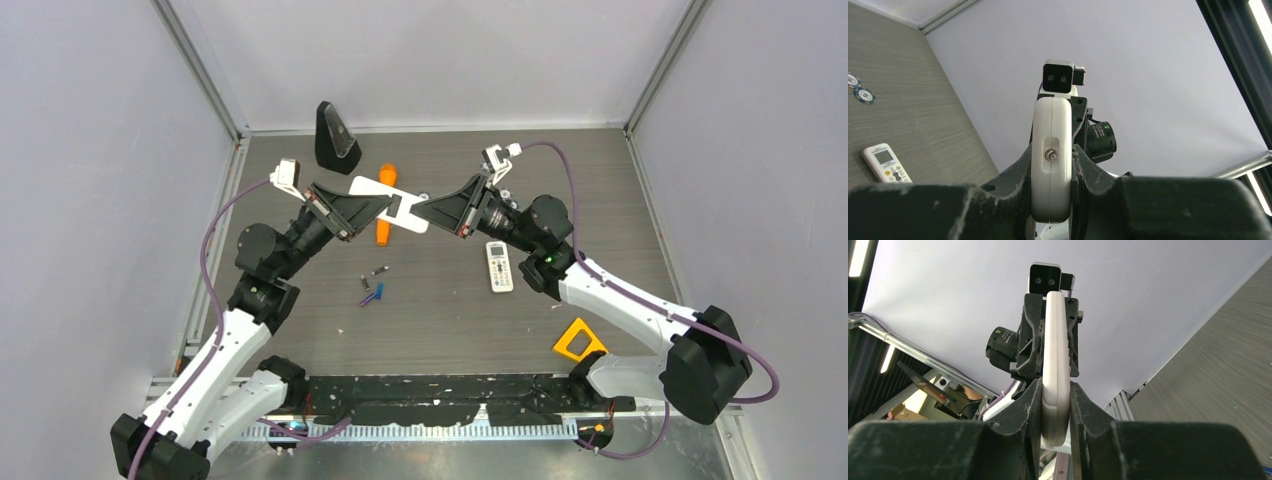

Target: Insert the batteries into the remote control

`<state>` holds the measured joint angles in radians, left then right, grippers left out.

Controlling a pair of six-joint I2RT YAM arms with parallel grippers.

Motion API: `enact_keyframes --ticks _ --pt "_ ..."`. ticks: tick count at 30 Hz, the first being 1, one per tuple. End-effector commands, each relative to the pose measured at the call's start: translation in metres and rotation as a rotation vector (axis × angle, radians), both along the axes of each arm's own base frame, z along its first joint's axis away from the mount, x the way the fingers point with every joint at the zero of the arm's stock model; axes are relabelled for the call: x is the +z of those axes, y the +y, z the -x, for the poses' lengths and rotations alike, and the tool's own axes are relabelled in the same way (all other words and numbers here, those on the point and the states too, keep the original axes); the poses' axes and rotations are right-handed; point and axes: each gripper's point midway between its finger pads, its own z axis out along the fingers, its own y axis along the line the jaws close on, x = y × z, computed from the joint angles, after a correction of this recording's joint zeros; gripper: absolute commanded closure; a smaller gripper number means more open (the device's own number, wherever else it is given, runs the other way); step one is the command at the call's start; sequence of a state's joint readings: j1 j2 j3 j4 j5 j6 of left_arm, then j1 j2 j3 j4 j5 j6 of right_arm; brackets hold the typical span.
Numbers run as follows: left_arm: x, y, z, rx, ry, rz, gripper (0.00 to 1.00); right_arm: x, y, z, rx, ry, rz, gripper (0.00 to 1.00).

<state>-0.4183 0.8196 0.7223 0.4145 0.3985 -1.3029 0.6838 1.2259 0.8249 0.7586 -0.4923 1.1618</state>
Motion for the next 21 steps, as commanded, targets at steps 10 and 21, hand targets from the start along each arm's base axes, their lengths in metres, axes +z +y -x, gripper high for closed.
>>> enact_keyframes --ticks 10,21 --pt "0.026 0.030 -0.017 0.210 -0.148 -0.002 1.00 -0.025 0.004 -0.030 -0.097 0.069 0.184 0.70" --pt "0.003 0.031 -0.032 0.255 -0.109 -0.057 1.00 -0.054 0.001 -0.042 -0.107 0.151 0.196 0.51"
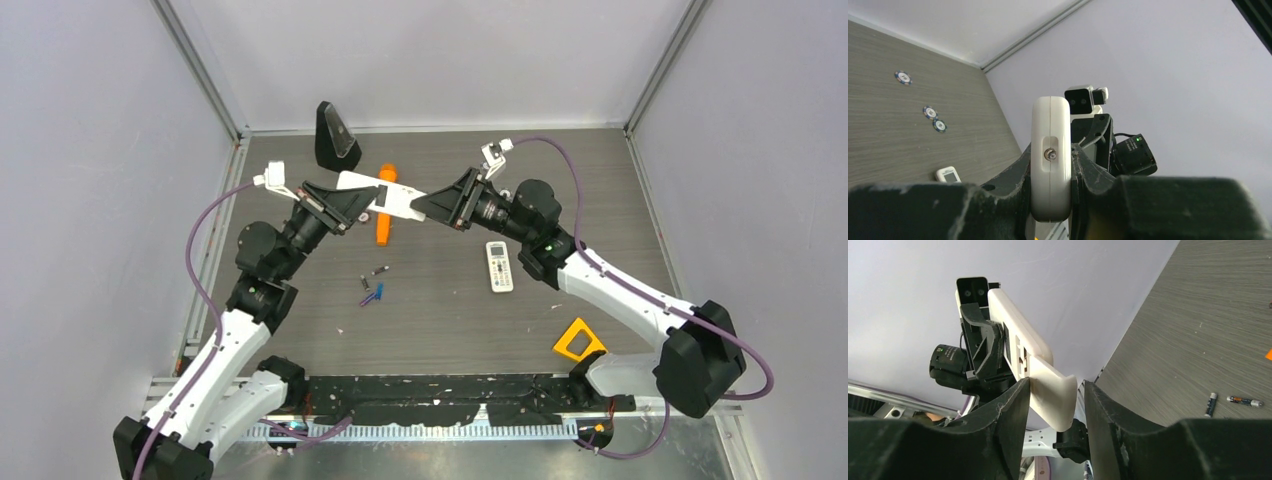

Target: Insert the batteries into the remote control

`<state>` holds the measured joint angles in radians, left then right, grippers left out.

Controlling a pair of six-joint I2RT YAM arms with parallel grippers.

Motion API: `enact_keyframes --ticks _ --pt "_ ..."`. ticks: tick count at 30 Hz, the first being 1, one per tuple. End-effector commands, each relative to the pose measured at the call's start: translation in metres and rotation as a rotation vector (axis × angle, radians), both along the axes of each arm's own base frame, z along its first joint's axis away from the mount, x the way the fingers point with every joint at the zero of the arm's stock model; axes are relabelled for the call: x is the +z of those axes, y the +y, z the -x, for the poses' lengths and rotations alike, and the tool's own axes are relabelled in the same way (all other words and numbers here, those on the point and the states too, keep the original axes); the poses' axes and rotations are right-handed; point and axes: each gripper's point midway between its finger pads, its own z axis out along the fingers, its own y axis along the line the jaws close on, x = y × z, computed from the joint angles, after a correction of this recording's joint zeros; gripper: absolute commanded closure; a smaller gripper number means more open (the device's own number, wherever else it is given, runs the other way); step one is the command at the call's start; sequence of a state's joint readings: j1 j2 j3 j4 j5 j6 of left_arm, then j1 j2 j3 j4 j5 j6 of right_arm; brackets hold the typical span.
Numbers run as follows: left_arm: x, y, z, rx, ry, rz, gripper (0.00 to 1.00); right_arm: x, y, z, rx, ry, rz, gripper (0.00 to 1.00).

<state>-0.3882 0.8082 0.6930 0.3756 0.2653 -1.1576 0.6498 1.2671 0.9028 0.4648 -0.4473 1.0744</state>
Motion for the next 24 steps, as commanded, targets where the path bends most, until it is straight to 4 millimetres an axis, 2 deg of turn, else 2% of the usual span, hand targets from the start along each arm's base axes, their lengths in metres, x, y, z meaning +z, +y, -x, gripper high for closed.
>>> enact_keyframes --ticks 1,3,7,13,21,24 --pt "0.021 0.007 -0.004 0.052 -0.081 0.014 1.00 -0.012 -0.001 -0.007 -0.014 0.025 0.008 0.50" --pt "0.012 0.005 -0.009 0.054 -0.069 -0.020 1.00 -0.014 -0.001 -0.010 -0.014 0.033 0.003 0.53" --pt "-0.020 0.007 -0.022 0.096 -0.017 -0.114 1.00 -0.021 0.000 -0.016 -0.016 0.054 0.004 0.66" --pt "-0.071 0.016 -0.037 0.175 0.035 -0.301 1.00 -0.054 -0.007 -0.021 -0.041 0.119 0.064 0.71" --pt "-0.120 0.031 -0.049 0.252 0.131 -0.447 1.00 -0.089 -0.015 -0.024 -0.063 0.144 0.168 0.88" --pt "-0.133 0.037 -0.051 0.273 0.153 -0.508 1.00 -0.106 -0.016 -0.027 -0.067 0.151 0.231 0.91"
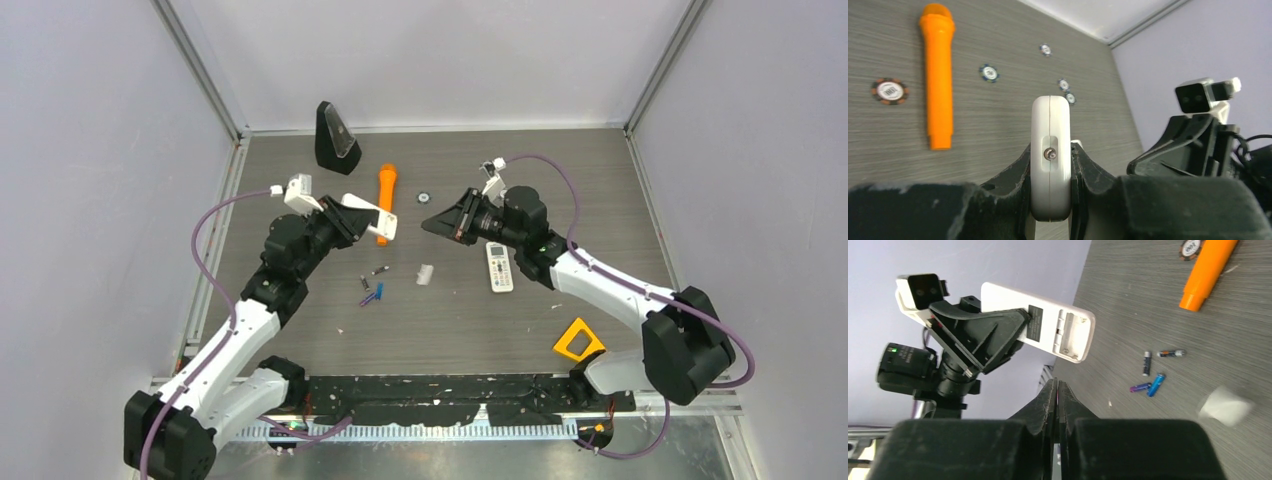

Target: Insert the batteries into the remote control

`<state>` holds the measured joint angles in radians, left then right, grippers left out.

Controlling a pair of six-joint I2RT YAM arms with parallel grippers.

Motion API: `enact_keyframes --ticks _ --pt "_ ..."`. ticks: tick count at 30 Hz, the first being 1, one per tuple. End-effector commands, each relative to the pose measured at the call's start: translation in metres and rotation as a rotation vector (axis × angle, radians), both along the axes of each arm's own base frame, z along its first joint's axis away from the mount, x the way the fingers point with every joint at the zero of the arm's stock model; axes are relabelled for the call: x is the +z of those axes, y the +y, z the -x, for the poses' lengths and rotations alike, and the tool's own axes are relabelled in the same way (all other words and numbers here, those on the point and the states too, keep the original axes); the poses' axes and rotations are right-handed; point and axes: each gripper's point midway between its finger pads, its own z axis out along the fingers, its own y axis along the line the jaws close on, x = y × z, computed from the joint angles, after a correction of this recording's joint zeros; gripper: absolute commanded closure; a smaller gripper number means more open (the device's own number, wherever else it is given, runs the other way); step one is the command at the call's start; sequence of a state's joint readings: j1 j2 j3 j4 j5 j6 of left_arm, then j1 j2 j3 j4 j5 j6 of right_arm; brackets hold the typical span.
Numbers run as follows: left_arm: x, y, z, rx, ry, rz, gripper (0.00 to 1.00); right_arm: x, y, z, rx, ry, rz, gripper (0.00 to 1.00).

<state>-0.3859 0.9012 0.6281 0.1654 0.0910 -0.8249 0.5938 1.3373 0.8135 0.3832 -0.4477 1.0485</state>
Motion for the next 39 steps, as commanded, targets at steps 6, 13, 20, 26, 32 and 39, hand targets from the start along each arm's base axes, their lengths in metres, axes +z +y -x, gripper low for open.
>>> enact_keyframes --ticks 6,13,20,26,32,39 --pt "-0.031 0.031 -0.003 0.119 0.041 -0.188 1.00 -0.087 -0.010 -0.011 -0.002 0.044 0.290 0.94" --pt "-0.026 0.053 0.014 0.183 0.047 -0.248 1.00 -0.114 -0.023 -0.018 -0.012 -0.098 0.659 0.87" --pt "-0.001 0.082 0.039 0.260 0.017 -0.310 1.00 -0.120 0.027 0.004 0.118 -0.175 0.812 0.58" --pt "0.021 0.104 0.059 0.328 -0.022 -0.326 1.00 -0.145 0.064 0.015 0.058 -0.118 0.912 0.53" --pt "0.027 0.111 0.075 0.336 -0.032 -0.307 1.00 -0.162 0.090 0.018 0.030 -0.080 0.960 0.51" --pt "0.025 0.115 0.087 0.338 -0.034 -0.303 1.00 -0.184 0.121 0.030 0.060 -0.043 0.997 0.53"
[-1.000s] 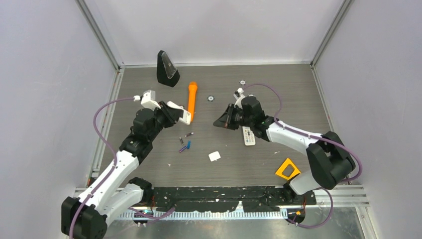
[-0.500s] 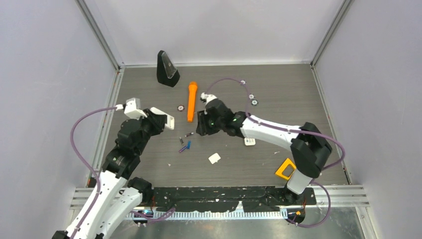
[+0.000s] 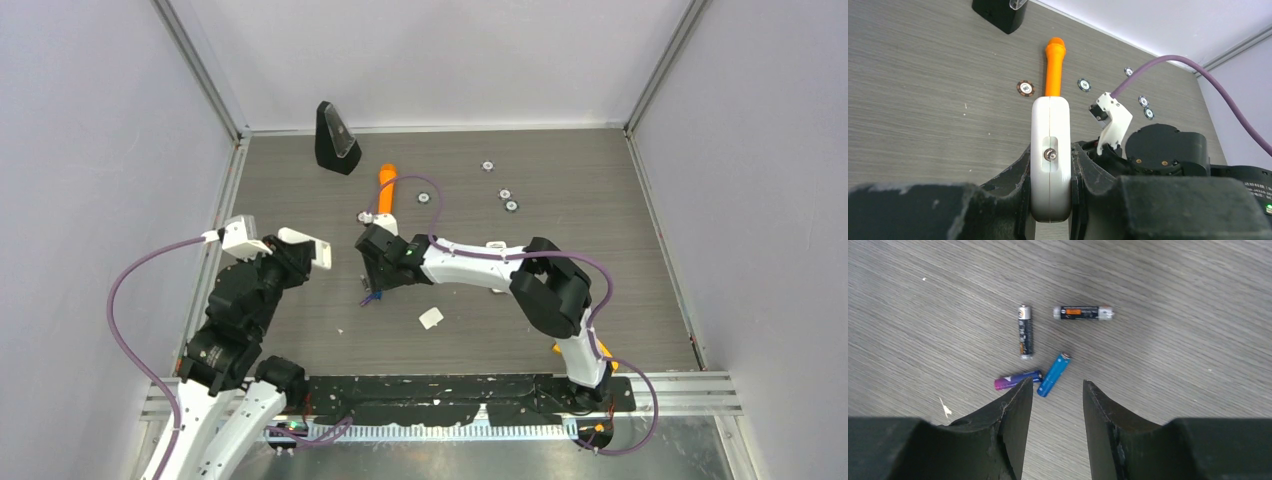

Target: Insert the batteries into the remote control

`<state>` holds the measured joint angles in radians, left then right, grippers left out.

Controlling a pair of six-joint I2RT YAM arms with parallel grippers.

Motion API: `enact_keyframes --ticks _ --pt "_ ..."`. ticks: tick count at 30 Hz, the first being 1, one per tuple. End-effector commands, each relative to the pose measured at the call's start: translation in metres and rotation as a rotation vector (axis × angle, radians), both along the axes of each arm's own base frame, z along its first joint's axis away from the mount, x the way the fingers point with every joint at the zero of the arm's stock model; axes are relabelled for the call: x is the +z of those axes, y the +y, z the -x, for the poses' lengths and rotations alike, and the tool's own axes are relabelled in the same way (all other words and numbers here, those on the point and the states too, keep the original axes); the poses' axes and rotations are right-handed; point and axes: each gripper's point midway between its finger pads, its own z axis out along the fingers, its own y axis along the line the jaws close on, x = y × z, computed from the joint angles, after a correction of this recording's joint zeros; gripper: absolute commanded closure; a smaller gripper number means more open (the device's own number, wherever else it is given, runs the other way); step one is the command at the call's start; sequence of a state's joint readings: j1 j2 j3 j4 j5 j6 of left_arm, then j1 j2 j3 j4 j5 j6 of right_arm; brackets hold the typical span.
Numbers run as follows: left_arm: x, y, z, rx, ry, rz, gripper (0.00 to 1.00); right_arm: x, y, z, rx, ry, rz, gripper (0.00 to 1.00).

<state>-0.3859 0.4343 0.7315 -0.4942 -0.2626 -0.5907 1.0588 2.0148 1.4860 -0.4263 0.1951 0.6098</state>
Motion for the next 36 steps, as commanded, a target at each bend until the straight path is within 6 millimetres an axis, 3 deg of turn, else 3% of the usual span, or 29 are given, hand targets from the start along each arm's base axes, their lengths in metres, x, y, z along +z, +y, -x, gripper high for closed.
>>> enact_keyframes --ticks 1,8,17,21,30,36 --pt "0.012 0.009 0.008 0.026 -0.032 -0.003 1.00 0.007 0.020 0.000 -0.038 -0.017 -0.016 0.54" --pt "0.020 0.023 0.019 0.069 -0.057 -0.021 1.00 0.012 0.047 0.005 0.039 -0.038 -0.076 0.54" --pt "0.029 0.031 0.026 0.094 -0.074 -0.030 1.00 0.013 0.054 -0.018 0.090 -0.144 0.010 0.59" --pt "0.029 0.031 0.026 0.093 -0.071 -0.026 1.00 -0.001 0.055 -0.021 0.103 -0.138 0.053 0.60" --pt "0.026 0.033 0.026 0.105 -0.067 -0.030 1.00 -0.027 0.060 -0.026 0.132 -0.103 0.080 0.74" --pt "0.027 0.028 0.022 0.087 -0.068 -0.023 1.00 -0.032 0.047 -0.024 0.113 -0.083 0.100 0.94"
